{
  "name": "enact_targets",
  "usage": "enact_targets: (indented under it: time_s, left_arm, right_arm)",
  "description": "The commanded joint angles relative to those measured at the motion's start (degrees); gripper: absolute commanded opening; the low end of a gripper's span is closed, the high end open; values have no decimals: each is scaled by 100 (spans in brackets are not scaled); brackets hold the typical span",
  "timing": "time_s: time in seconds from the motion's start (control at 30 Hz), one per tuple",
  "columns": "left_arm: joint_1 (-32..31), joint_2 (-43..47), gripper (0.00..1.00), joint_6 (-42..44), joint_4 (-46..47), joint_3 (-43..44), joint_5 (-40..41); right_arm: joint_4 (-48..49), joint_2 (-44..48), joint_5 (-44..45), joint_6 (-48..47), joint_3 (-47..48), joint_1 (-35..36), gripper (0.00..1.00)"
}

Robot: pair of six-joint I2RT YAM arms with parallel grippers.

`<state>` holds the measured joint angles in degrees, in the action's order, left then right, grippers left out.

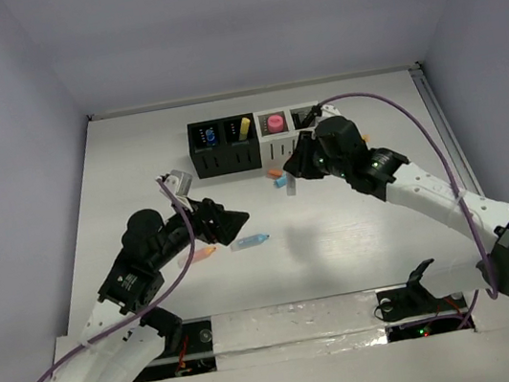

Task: Sort the stationery into containers
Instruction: Pick up the pen from the center of the board, then move the pen cap to the center of the board.

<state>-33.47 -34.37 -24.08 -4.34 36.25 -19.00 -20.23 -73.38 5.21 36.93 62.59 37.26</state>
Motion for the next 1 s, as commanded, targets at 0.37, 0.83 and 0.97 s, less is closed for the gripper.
enact_targets:
  time_s: [0.37, 0.83, 0.97]
  left_arm:
    - [-756, -615, 67, -282, 706, -100, 1486]
    - [-1557, -1450, 53, -379, 1392, 14, 2788]
    - [-1557, -1450, 49, -379, 1488, -4, 2815]
  right_arm:
    - [1961, -1055, -785, 87, 675, 766, 3]
    - [2155, -730, -767, 104, 448, 1029, 3]
    - [2190, -633, -794, 139, 360, 1082, 3]
